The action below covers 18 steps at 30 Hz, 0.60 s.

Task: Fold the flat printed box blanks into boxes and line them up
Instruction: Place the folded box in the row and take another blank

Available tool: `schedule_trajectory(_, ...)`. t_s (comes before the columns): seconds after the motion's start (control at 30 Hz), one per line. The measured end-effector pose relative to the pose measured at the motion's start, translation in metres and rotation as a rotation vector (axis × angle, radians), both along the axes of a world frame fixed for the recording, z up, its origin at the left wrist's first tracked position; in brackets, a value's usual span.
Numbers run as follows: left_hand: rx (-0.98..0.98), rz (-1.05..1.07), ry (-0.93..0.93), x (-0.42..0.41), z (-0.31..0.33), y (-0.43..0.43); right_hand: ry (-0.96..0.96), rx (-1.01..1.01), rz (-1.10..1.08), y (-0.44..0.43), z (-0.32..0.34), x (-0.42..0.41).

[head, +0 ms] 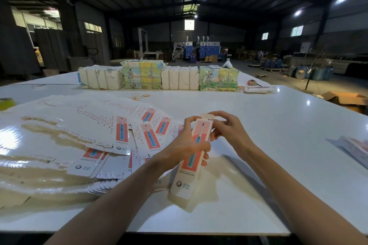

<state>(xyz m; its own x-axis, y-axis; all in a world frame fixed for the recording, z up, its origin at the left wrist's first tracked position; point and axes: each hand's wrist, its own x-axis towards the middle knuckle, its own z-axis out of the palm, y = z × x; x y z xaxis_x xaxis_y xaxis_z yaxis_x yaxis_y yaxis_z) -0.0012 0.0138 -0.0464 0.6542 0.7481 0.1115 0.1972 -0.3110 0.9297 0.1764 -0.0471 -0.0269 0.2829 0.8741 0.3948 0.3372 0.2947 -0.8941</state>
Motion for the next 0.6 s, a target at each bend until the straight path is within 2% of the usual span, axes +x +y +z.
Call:
schedule_trajectory(0.13,-0.052,-0.016,-0.011,0.0002,0.0009,-0.0003,-0.147,0.101,-0.035,-0.0025,-0.0007,-0.0009)
schedule_trajectory(0.27,-0.032,-0.016,0.001,-0.0012,0.0037,-0.0022,-0.201,0.072,-0.044,0.0006,-0.0008,-0.0011)
schedule_trajectory(0.43,0.056,-0.013,0.058,-0.0061,0.002,-0.0051,0.142,-0.04,0.09,-0.0018,0.0056,-0.0047)
schedule_trajectory(0.6,0.179,0.018,0.139,-0.0065,0.0005,-0.0076,0.181,-0.075,0.075,-0.0012,0.0039,-0.0041)
